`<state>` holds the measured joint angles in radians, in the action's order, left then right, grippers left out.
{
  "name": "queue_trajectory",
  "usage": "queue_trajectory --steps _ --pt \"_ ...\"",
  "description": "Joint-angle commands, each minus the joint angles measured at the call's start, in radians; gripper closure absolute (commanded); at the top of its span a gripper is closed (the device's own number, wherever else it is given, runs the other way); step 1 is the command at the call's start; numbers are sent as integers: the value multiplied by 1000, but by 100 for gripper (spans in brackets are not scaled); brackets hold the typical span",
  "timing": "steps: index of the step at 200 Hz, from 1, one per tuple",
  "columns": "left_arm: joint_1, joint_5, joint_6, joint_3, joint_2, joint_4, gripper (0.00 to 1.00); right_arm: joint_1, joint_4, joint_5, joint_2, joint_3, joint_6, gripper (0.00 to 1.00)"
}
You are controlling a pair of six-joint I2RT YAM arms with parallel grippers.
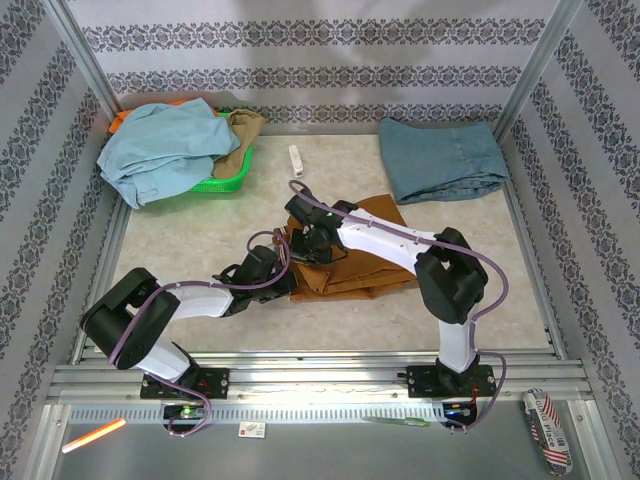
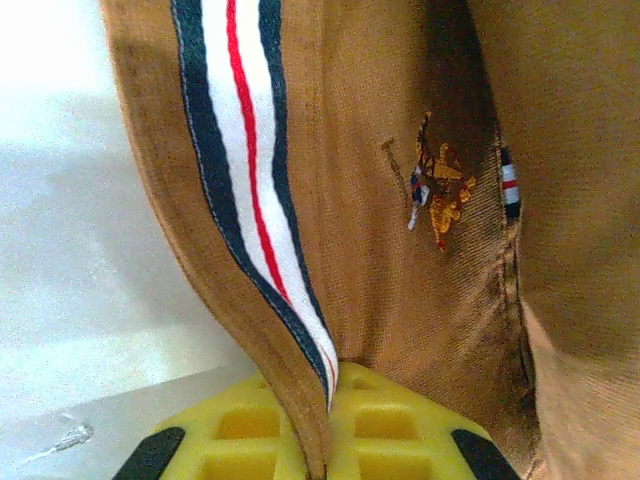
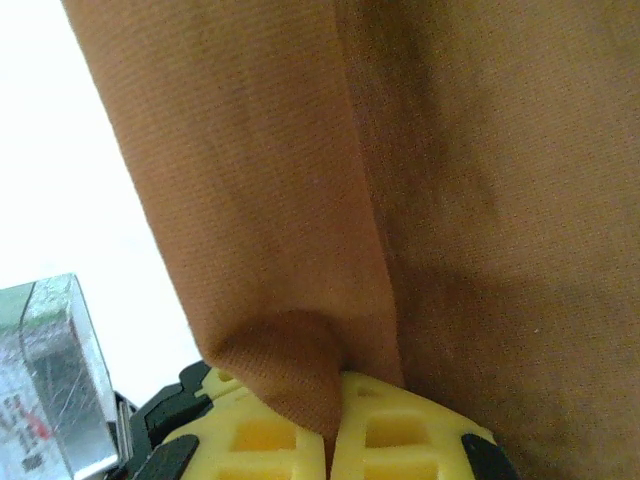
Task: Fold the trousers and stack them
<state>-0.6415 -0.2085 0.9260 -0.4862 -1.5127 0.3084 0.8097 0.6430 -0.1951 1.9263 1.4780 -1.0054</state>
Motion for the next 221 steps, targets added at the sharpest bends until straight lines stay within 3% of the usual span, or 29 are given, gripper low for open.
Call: queue_trajectory --steps 1,27,50,89,115,134,170,195,221 --pt "-17 -60 13 24 -15 8 91 15 -115 -15 20 -9 -43 99" --pt "-17 -45 36 54 47 -37 49 3 -201 -57 8 -75 -70 86" --pt "-17 -5 63 95 149 -150 35 -22 -278 -114 -5 -122 -95 65" --pt "-16 37 88 146 406 -342 31 -56 -392 -238 -45 -168 -129 55" --pt "-17 99 56 76 571 -533 31 -87 -437 -286 -132 -226 -132 49" --pt "-17 127 8 -21 611 -632 31 -131 -438 -300 -221 -285 -114 48" --pt "-17 116 -111 -266 455 -680 32 -246 -382 -309 -389 -389 -48 47" --pt "-20 66 -136 -412 278 -612 34 -366 -293 -299 -510 -467 35 48" --pt "-41 19 -140 -537 86 -532 37 -536 -204 -256 -642 -581 132 62"
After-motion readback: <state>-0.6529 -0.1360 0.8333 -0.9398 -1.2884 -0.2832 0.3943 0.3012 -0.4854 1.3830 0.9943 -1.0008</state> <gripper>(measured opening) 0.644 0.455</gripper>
